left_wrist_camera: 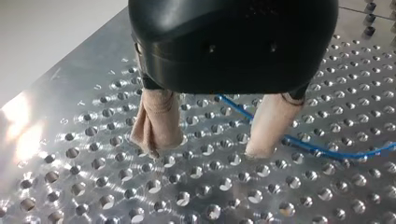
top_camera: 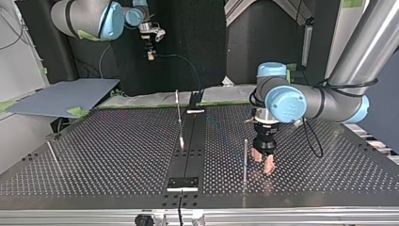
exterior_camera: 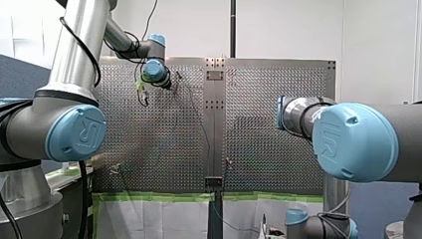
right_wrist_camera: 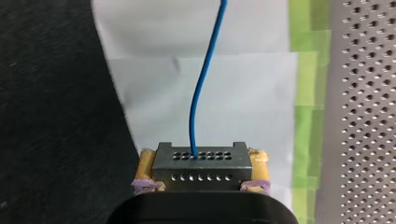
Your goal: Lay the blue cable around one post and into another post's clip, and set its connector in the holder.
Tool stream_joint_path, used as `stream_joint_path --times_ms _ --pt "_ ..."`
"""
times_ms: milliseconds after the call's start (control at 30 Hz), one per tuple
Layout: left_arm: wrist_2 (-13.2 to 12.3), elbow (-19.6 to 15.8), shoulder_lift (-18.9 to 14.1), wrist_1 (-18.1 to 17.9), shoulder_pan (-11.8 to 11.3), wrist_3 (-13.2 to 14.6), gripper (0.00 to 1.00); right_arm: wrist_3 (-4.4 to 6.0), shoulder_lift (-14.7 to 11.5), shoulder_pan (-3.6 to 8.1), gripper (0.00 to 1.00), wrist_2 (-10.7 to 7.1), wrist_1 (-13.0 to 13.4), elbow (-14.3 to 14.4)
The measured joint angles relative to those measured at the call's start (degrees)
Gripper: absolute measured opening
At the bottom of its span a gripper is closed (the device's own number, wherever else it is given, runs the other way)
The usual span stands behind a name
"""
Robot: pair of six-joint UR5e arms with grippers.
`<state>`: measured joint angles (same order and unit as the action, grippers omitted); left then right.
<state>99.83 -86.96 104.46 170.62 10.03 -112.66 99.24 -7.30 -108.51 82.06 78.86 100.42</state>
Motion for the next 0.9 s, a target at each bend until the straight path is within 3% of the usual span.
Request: stream_joint_path --times_ms 167,400,600,733,900 --pt "0.0 0.0 0.0 0.0 -0.3 -0.1 1.00 1.06 -2.4 -0.62 0.00 0.44 -2.1 0.0" --pt "0.0 0.0 0.0 0.1 -0.5 -0.2 1.00 1.17 -5.8 -1.38 0.00 1.23 -5.5 0.6" --pt "0.0 0.0 0.0 0.2 -0.5 -0.3 1.00 1.50 -8.7 -1.15 0.00 2.56 -8.4 3.1" --pt "0.0 0.0 0.0 0.3 -0.5 -0.4 1.00 2.87 -10.6 -0.91 0.00 3.67 -10.3 4.7" --pt "0.0 0.0 0.0 0.3 -0.4 -0.5 1.00 4.78 -12.7 -0.42 0.00 3.77 -12.4 5.3"
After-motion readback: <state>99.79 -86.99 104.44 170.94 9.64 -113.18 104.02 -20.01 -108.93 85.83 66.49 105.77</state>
